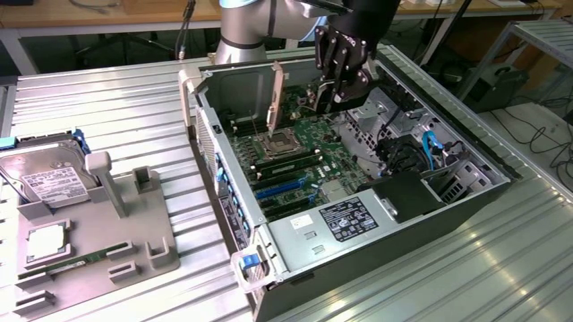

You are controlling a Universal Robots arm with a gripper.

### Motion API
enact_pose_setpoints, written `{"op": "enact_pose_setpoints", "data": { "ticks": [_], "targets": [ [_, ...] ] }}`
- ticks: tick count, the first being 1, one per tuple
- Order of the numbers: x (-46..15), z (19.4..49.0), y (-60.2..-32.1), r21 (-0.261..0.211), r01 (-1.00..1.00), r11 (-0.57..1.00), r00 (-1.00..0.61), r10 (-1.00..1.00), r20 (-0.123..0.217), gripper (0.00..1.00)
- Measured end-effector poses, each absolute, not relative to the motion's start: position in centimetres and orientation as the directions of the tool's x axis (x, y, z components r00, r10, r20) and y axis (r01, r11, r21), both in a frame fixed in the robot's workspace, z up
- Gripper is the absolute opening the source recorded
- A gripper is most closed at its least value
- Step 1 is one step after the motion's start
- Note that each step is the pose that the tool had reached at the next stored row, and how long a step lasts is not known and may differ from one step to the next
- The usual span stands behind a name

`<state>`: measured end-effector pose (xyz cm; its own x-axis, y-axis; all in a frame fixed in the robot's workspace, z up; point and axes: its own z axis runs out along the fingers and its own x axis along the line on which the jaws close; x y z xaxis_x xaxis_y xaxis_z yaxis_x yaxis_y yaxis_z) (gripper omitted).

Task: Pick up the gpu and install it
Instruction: 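Insert the gpu into the slot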

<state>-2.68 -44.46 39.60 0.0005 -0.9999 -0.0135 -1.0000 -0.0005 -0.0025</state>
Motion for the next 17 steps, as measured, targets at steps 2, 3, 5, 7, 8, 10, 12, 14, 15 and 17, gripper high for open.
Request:
{"op": "enact_pose_setpoints", "data": {
  "ticks": [2, 3, 5, 7, 8, 10, 12, 14, 15, 17],
  "targets": [
    [-2.7, 39.5, -44.5, -0.003, -1.000, 0.000, 0.001, -1.000, -0.013, 0.28],
    [-2.7, 39.4, -44.5, -0.003, -1.000, -0.001, 0.001, -1.000, -0.014, 0.28],
    [-2.7, 39.3, -44.5, -0.003, -1.000, 0.000, 0.001, -1.000, -0.014, 0.28],
    [-2.7, 39.2, -44.5, -0.003, -1.000, 0.000, 0.001, -1.000, -0.013, 0.28],
    [-2.7, 39.1, -44.5, -0.003, -1.000, -0.001, 0.001, -1.000, -0.014, 0.28],
    [-2.7, 39.0, -44.5, -0.003, -1.000, -0.001, 0.001, -1.000, -0.014, 0.28],
    [-2.7, 38.8, -44.5, -0.002, -1.000, -0.001, 0.001, -1.000, -0.014, 0.28],
    [-2.7, 38.7, -44.5, -0.003, -1.000, -0.001, 0.001, -1.000, -0.014, 0.28],
    [-2.7, 38.7, -44.5, -0.002, -1.000, -0.001, 0.001, -1.000, -0.014, 0.28],
    [-2.7, 38.5, -44.5, -0.002, -1.000, -0.001, 0.001, -1.000, -0.014, 0.28]
  ]
}}
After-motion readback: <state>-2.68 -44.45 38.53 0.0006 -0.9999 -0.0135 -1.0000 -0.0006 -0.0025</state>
